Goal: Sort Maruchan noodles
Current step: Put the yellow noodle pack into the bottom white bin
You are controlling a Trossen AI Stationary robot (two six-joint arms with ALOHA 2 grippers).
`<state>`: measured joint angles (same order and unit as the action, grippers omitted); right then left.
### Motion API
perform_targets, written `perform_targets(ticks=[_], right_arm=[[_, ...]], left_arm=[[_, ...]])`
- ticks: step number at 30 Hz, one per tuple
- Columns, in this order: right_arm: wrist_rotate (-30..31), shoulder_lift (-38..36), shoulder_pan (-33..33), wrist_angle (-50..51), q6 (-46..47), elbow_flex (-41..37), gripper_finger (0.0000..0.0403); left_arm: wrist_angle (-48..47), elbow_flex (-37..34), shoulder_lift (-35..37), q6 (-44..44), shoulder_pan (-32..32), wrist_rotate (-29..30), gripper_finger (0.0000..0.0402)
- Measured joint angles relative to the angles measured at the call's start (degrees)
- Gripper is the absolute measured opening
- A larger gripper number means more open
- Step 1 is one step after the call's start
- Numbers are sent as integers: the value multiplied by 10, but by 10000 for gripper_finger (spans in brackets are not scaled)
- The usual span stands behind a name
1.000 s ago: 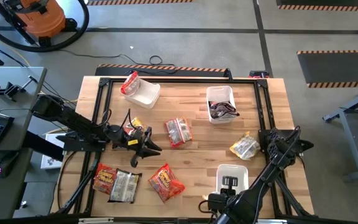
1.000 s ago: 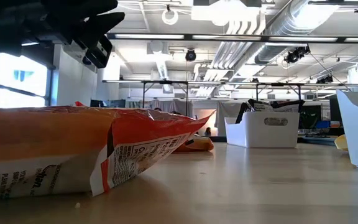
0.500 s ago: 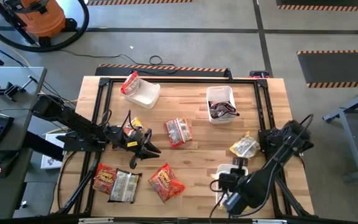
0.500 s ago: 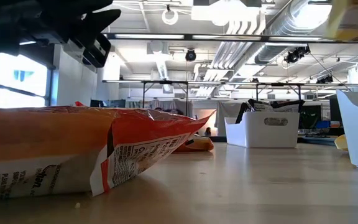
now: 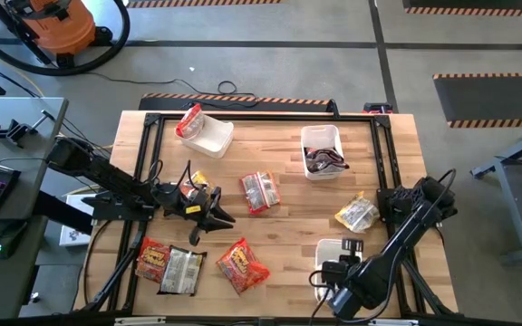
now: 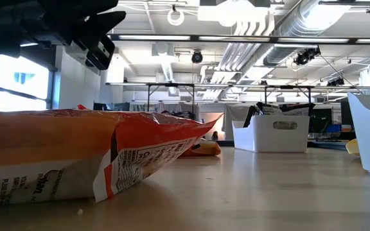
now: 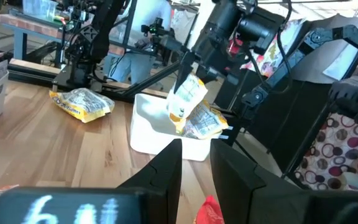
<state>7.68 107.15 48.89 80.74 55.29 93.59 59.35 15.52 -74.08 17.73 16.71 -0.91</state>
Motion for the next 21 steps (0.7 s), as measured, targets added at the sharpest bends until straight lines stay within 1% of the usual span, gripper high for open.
perform_targets(ticks=[6, 10, 16, 18, 21], right_arm=[[-7, 0, 10, -54, 3, -39, 85], [-12, 0, 15, -59, 12, -54, 85], [-17, 0, 16, -67, 5, -56, 86], [-17, 0, 16, -65, 4, -56, 95], [-23, 0, 16, -67, 13, -56, 123]], left_arm=[[0, 0, 0, 0, 0, 1, 74], [0, 0, 0, 0, 0, 1, 74], [0, 0, 0, -3, 0, 3, 74], [0, 0, 0, -3, 0, 4, 74], [0, 0, 0, -3, 0, 4, 74]])
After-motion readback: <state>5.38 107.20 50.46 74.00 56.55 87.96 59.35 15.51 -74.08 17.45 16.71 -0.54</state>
